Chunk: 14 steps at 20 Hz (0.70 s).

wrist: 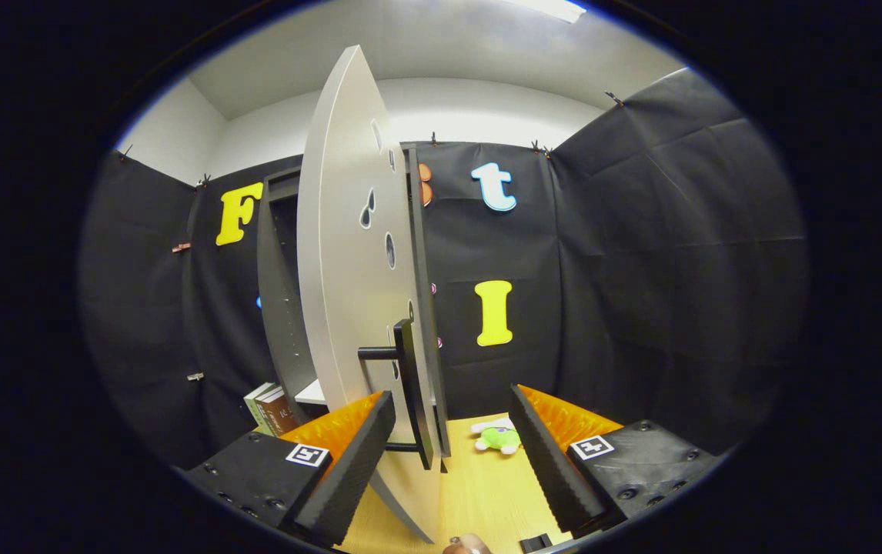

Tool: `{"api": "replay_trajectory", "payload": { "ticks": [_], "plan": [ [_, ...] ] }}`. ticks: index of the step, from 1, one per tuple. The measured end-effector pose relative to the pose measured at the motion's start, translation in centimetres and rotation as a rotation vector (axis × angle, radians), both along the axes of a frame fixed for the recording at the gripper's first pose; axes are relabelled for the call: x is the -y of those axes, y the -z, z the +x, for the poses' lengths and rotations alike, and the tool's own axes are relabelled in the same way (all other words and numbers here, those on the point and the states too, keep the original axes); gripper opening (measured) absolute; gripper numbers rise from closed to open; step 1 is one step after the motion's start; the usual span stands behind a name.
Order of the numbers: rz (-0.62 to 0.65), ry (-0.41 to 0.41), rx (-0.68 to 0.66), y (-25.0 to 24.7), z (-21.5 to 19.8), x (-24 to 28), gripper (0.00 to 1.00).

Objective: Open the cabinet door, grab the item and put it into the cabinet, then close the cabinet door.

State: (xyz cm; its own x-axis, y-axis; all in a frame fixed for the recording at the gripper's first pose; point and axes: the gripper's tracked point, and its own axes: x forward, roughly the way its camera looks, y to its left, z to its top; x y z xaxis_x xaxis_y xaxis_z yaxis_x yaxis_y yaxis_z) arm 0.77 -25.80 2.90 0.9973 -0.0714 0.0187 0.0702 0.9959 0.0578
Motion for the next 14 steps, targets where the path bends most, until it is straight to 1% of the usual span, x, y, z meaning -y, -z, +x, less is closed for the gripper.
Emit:
{"api": "replay_trajectory", "payload": {
  "ticks": [1, 2, 10, 12, 14],
  "plan": [
    [-0.002, -0.011, -0.004, -0.1, -0.2, -0.8, 0.98],
    [-0.005, -0.017, -0.005, 0.6, 1.0, -3.6, 0.98],
    [0.003, -0.014, -0.001, 1.8, 4.0, -12.6, 0.98],
    [0.0, -0.026, 0.004, 2.0, 5.1, -15.3, 0.98],
    [0.003, -0.056, -0.004, 2.4, 6.0, -17.8, 0.98]
  ]
}}
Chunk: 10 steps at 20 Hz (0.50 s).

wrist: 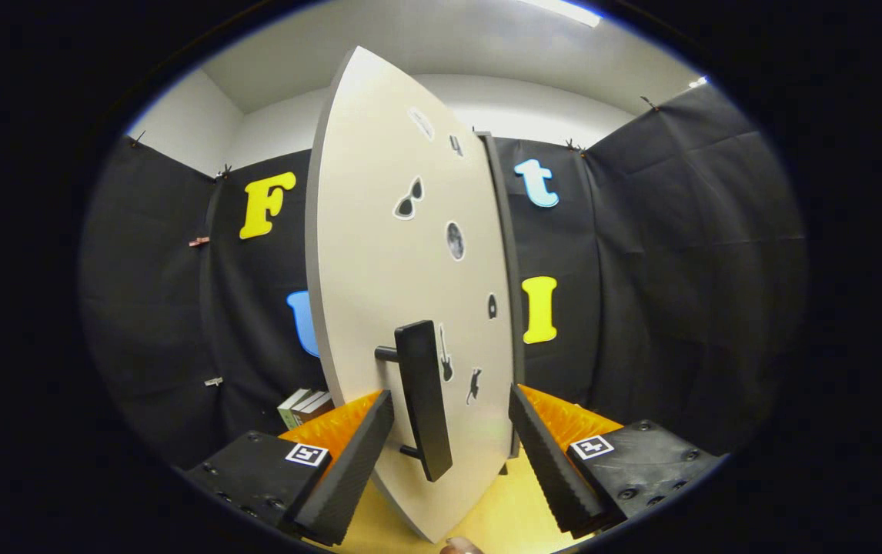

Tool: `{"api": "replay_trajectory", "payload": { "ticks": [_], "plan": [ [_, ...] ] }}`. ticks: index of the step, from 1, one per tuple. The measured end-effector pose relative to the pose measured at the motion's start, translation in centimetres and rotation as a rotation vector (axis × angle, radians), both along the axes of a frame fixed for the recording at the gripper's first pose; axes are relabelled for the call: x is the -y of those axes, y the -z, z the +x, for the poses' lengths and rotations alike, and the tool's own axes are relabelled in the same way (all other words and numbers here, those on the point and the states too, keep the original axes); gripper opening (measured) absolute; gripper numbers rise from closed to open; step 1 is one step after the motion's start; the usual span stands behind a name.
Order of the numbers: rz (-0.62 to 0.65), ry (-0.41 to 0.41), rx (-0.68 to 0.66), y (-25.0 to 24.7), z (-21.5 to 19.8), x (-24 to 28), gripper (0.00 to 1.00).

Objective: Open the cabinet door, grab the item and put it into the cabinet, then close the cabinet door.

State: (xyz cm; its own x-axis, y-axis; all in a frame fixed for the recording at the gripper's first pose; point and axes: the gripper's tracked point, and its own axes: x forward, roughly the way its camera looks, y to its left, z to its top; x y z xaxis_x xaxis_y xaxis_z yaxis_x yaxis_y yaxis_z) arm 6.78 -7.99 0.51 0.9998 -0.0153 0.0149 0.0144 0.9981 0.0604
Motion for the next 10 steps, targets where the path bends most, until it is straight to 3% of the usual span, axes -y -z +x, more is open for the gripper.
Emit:
{"api": "replay_trajectory", "payload": {
  "ticks": [10],
  "plan": [
    [-0.061, -0.061, 0.021, -0.6, 1.0, -4.9, 0.98]
  ]
}}
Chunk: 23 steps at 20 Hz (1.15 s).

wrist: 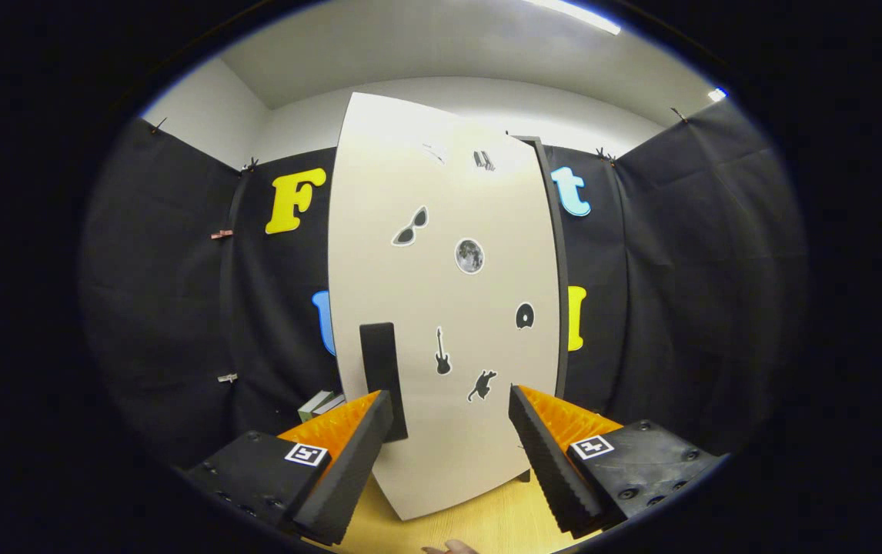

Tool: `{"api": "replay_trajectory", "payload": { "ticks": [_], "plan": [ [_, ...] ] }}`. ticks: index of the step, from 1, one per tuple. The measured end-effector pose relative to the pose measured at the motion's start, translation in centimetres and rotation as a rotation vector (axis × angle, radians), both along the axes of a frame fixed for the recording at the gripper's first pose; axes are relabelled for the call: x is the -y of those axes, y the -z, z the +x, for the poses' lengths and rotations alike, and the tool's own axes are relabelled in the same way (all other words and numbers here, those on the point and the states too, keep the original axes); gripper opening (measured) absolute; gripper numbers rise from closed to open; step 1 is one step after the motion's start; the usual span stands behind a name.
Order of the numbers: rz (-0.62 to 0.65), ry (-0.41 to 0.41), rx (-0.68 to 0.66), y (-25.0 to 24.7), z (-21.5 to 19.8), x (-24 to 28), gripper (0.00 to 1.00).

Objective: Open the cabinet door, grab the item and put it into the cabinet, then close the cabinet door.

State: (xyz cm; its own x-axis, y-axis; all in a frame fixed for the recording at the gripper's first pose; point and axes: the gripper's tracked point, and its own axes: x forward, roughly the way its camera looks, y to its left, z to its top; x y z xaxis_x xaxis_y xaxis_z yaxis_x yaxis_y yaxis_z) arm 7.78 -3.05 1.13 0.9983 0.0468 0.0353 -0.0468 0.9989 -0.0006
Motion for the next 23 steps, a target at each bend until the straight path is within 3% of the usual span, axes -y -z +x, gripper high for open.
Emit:
{"api": "replay_trajectory", "payload": {
  "ticks": [8, 23],
  "plan": [
    [-0.019, -0.052, -0.013, -0.1, -0.1, -0.1, 0.98],
    [-0.012, 0.004, 0.0, -0.7, -0.8, 1.3, 0.98]
  ]
}}
